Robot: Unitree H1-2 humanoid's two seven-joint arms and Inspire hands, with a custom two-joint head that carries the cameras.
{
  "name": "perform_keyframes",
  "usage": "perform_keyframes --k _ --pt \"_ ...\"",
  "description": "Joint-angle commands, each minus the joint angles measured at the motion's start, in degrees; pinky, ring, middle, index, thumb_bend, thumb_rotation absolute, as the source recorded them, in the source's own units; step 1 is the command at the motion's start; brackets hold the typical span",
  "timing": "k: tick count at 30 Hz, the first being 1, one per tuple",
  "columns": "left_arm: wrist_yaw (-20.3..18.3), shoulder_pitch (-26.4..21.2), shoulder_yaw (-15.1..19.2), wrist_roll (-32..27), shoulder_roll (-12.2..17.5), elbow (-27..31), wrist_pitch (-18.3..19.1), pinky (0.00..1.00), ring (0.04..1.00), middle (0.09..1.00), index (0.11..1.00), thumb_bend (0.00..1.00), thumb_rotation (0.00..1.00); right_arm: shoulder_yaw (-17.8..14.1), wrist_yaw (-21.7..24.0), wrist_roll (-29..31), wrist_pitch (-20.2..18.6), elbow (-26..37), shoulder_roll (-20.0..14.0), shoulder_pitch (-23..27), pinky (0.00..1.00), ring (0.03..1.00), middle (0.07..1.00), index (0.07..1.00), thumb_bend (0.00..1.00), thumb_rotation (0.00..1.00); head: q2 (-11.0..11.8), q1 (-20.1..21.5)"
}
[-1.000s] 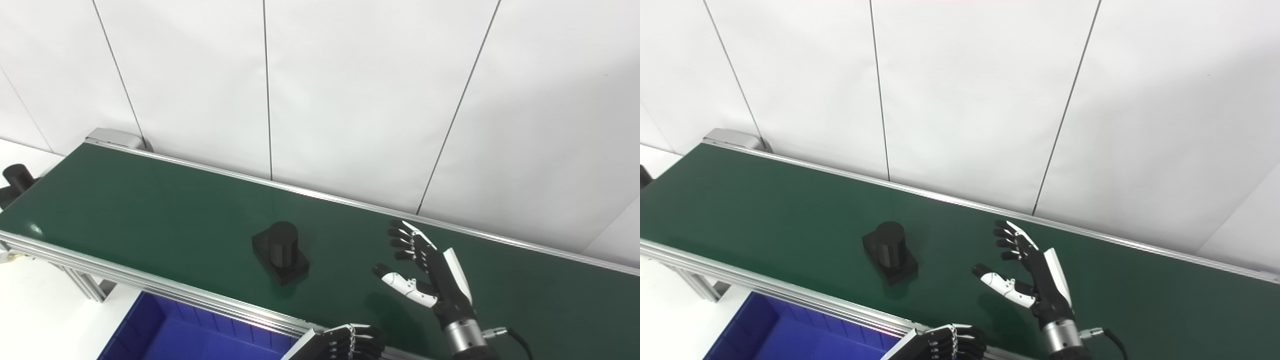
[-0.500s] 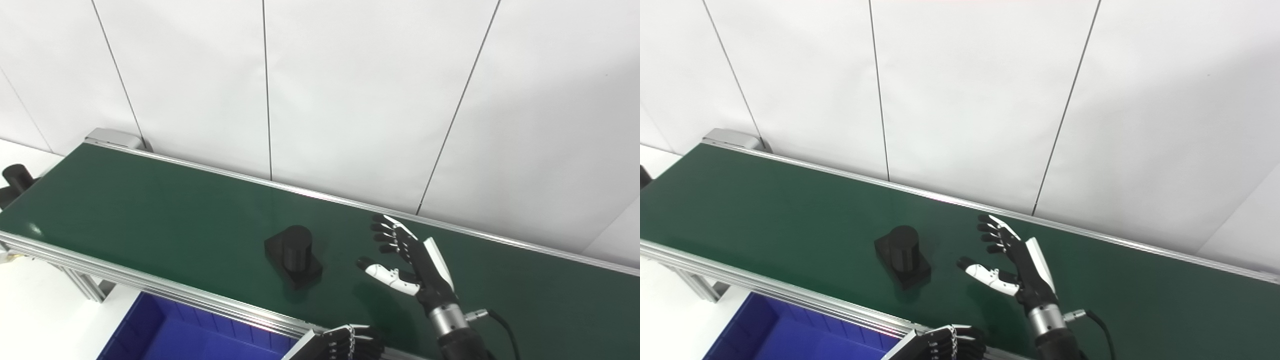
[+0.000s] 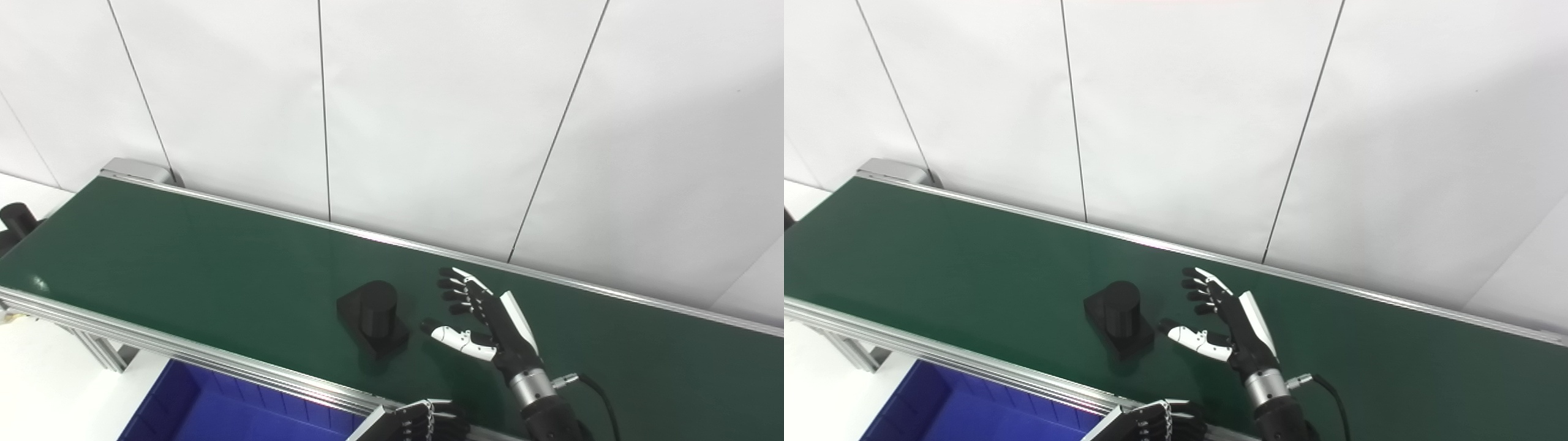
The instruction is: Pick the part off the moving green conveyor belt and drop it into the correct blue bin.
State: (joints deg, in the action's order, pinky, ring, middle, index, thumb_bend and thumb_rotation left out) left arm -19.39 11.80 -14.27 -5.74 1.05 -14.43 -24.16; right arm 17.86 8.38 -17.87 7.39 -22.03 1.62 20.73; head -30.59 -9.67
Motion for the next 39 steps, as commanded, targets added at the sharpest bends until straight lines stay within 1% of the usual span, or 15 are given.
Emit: perform_keyframes --k 1,5,8,12,17,23,30,33,34,35,36,37,38,39 --pt "-0.61 -0.65 -0.19 -0.22 -0.76 0.8 -2.59 0.72 0.735 0.737 0.784 0.99 0.53 0.44 -0.24 0.07 1.12 0.7 1.42 2.65 0.71 0.786 0.819 0.866 0.64 0.43 -0.02 -0.09" --pt "-0.4 -0.58 -0.13 0.04 -0.95 0.77 -2.62 0.72 0.73 0.733 0.782 0.99 0.53 1.48 -0.35 -0.62 1.31 -1.16 1.67 3.53 0.73 0.789 0.819 0.862 0.64 0.43 -0.08 -0.2" --pt "-0.37 -0.51 -0.15 0.11 -1.07 0.81 -2.62 0.72 0.729 0.731 0.781 0.99 0.53 2.02 -0.65 -1.16 1.81 -2.59 1.81 4.09 0.72 0.783 0.81 0.857 0.64 0.41 -0.09 -0.26" --pt "-0.43 -0.45 -0.26 -0.06 -1.21 0.87 -2.57 0.72 0.732 0.73 0.776 0.99 0.53 2.74 -0.88 -2.28 1.56 -4.07 1.84 4.77 0.72 0.783 0.809 0.856 0.65 0.41 -0.17 -0.4" --pt "-0.27 -0.41 -0.21 0.17 -1.49 0.8 -2.6 0.71 0.729 0.729 0.763 0.98 0.53 3.0 -0.66 -2.27 1.19 -5.93 1.84 5.43 0.73 0.791 0.82 0.859 0.64 0.4 -0.28 -0.57" --pt "-0.33 -0.19 -0.28 0.26 -1.67 1.03 -2.58 0.72 0.732 0.731 0.76 0.98 0.53 2.7 -2.06 -2.16 2.64 -10.28 1.9 6.83 0.72 0.779 0.816 0.854 0.65 0.38 -0.59 -0.81" --pt "-0.35 -0.02 -0.34 0.38 -1.67 1.34 -2.65 0.72 0.735 0.733 0.763 0.98 0.53 3.15 -5.16 -3.13 5.19 -12.34 1.63 7.06 0.68 0.752 0.796 0.83 0.69 0.26 -0.85 -0.72" --pt "-0.35 0.05 -0.35 0.3 -1.67 1.44 -2.6 0.72 0.738 0.735 0.765 0.99 0.53 2.97 -7.27 -3.76 6.37 -12.67 1.74 6.89 0.62 0.694 0.741 0.778 0.68 0.12 -0.95 -0.78" --pt "-0.34 0.09 -0.34 0.29 -1.68 1.51 -2.6 0.72 0.738 0.735 0.765 0.99 0.53 2.76 -7.85 -3.67 6.55 -12.74 1.88 6.81 0.62 0.69 0.738 0.774 0.68 0.12 -1.04 -0.64" --pt "-0.36 0.14 -0.33 0.18 -1.7 1.57 -2.6 0.72 0.737 0.735 0.765 0.99 0.53 2.4 -8.63 -3.51 6.59 -12.64 2.11 6.61 0.6 0.67 0.723 0.76 0.68 0.08 -1.04 -0.59" --pt "-0.38 0.18 -0.32 0.13 -1.69 1.63 -2.59 0.72 0.735 0.734 0.764 0.99 0.53 2.09 -9.35 -3.39 6.55 -12.52 2.32 6.44 0.53 0.612 0.686 0.721 0.69 0.03 -1.05 -0.56" --pt "-0.45 0.19 -0.33 0.02 -1.67 1.62 -2.58 0.72 0.735 0.734 0.763 0.99 0.53 1.87 -10.38 -3.63 6.62 -12.4 2.48 6.29 0.49 0.573 0.592 0.692 0.62 0.02 -1.05 -0.56" --pt "-0.5 0.19 -0.34 -0.06 -1.66 1.61 -2.57 0.72 0.737 0.735 0.764 0.98 0.53 1.77 -11.09 -3.85 6.68 -12.34 2.57 6.21 0.43 0.482 0.548 0.593 0.56 0.01 -1.05 -0.56" --pt "-0.56 0.17 -0.35 -0.17 -1.63 1.63 -2.55 0.72 0.737 0.735 0.764 0.98 0.53 1.69 -11.63 -3.98 6.73 -12.18 2.6 6.14 0.41 0.452 0.533 0.56 0.54 0.0 -1.1 -0.5"
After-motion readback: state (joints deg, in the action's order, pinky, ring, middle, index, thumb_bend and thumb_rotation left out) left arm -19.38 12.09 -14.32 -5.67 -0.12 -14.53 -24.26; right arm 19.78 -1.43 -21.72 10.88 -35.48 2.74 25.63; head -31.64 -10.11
